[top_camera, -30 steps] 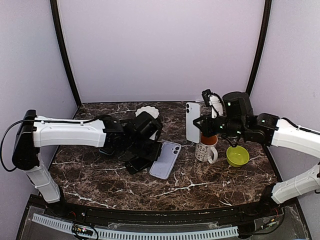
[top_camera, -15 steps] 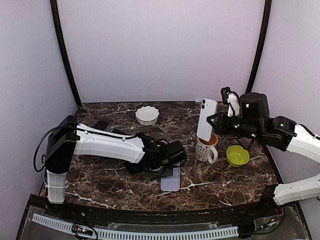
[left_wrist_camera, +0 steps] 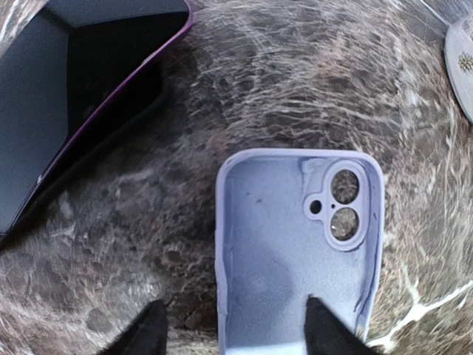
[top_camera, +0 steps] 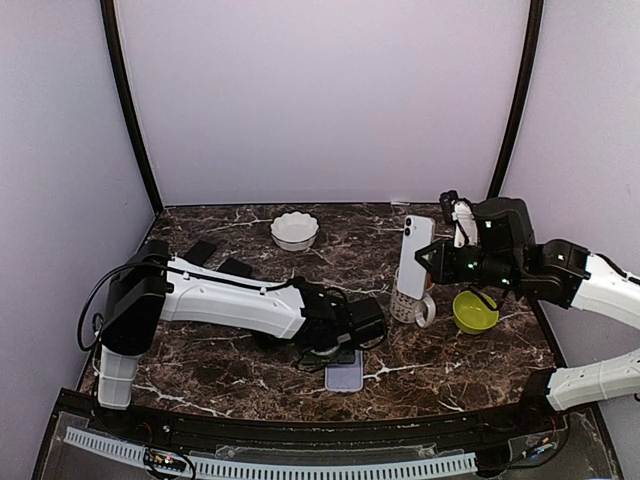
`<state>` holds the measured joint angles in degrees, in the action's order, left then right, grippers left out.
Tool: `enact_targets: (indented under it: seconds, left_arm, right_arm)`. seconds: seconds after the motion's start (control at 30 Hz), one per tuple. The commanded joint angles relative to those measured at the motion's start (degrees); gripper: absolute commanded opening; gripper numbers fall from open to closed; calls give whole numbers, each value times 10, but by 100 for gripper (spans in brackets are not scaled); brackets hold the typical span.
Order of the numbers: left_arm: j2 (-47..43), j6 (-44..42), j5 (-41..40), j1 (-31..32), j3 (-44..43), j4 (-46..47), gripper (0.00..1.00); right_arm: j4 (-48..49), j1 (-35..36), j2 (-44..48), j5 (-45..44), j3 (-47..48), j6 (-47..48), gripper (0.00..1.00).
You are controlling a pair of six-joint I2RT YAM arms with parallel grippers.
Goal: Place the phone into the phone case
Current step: Place the phone case at the center of the board, then pass from the right arm to the left
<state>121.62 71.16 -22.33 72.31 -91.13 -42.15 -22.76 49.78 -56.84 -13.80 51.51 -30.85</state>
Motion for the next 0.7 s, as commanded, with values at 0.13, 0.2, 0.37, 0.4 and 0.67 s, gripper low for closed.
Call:
enact_targets:
  seconds: [0.13, 0.2, 0.37, 0.4, 0.67]
  left_arm:
    - [-147, -70, -114, 9, 45, 50, 91]
    - [-232, -281, -100, 9, 128, 214, 95]
    - [-414, -634, 76, 4, 371, 682, 95]
    - [-454, -670, 138, 0, 380, 694, 95]
    - [-505, -706, 362, -73, 263, 529, 98]
  right_arm:
    - [17, 12, 13, -22, 36, -20, 0]
    - [25, 15, 8, -13, 53, -29, 0]
    - [91, 24, -5, 99, 92, 13, 0]
    - [110, 25, -4, 127, 94, 32, 0]
    - [310, 30, 43, 395, 57, 149, 0]
